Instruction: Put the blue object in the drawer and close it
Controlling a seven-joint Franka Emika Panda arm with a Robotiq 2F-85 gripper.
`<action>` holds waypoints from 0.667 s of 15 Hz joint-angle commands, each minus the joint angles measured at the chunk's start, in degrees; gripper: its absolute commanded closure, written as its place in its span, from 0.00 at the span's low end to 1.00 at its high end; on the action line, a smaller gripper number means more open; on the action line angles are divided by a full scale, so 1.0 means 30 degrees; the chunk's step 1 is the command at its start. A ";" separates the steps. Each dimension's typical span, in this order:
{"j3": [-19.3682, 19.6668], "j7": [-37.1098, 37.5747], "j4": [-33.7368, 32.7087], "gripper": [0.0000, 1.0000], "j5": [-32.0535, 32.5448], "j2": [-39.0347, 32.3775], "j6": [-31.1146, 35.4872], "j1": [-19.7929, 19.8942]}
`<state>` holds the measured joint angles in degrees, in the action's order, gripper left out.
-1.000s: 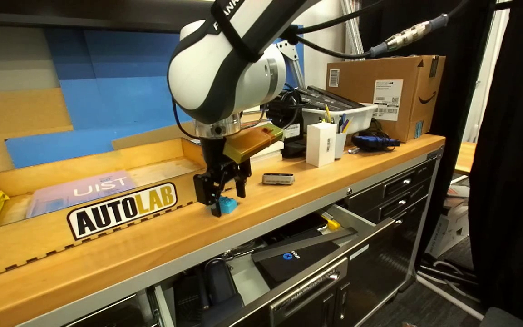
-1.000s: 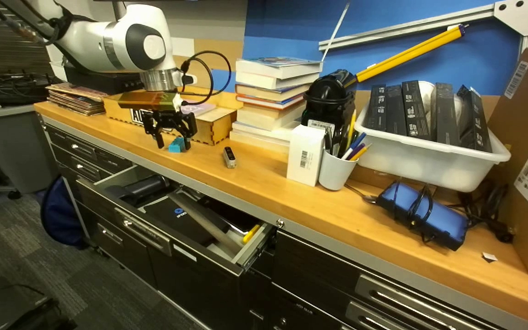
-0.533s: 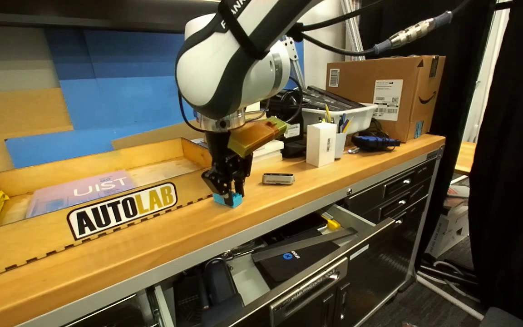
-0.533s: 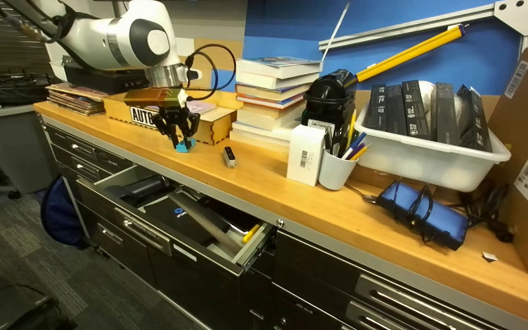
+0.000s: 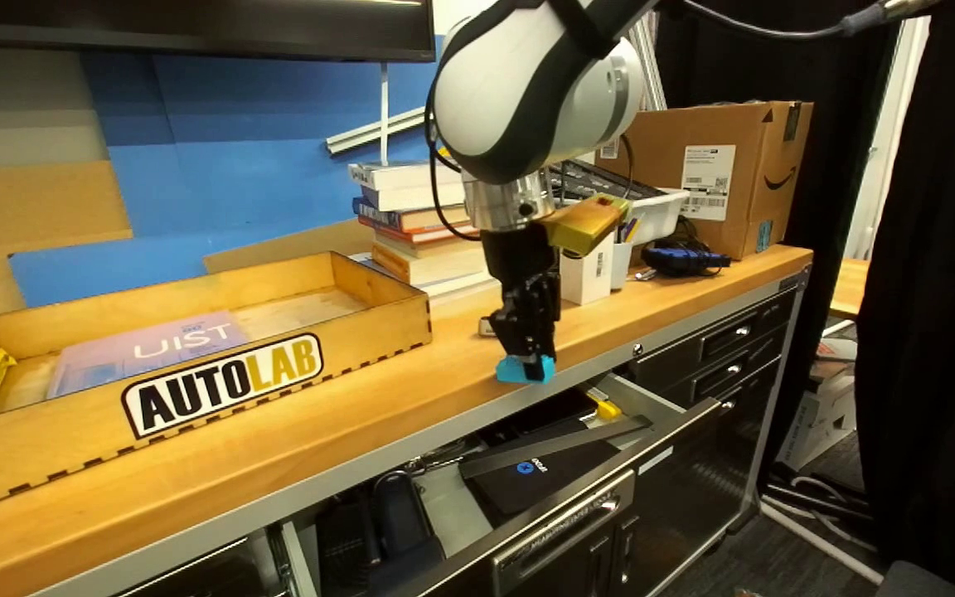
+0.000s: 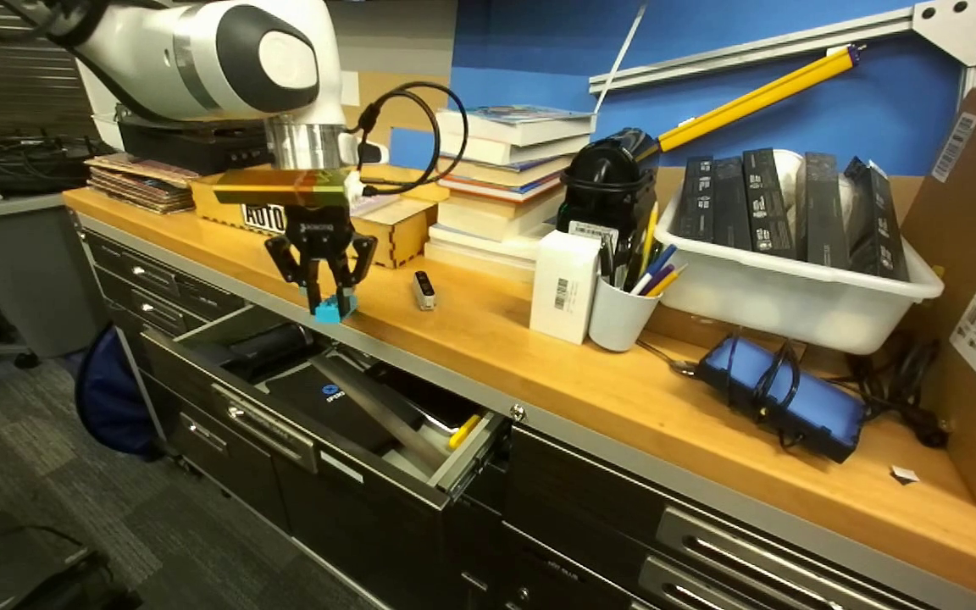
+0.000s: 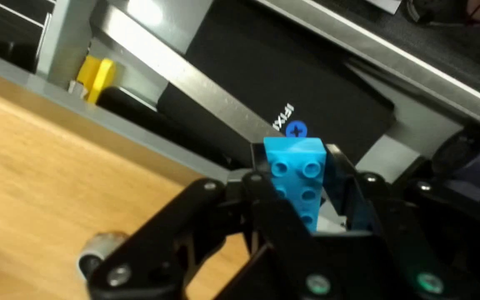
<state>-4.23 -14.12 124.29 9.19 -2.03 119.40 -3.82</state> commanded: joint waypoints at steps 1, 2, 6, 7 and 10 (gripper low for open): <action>0.0486 -0.3073 0.1940 0.87 -0.1127 0.1068 -0.0204 0.0530; 0.0643 -0.3677 0.2198 0.87 -0.1471 0.0904 -0.0023 0.0631; 0.0871 -0.2365 0.2390 0.87 -0.2444 -0.0266 0.1498 0.0801; 0.0857 -0.2147 0.2401 0.87 -0.2663 -0.0491 0.1951 0.0811; 0.0826 -0.2289 0.2675 0.38 -0.3445 -0.0646 0.2627 0.0941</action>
<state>-1.52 -21.07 131.42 1.44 -4.33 125.17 -1.51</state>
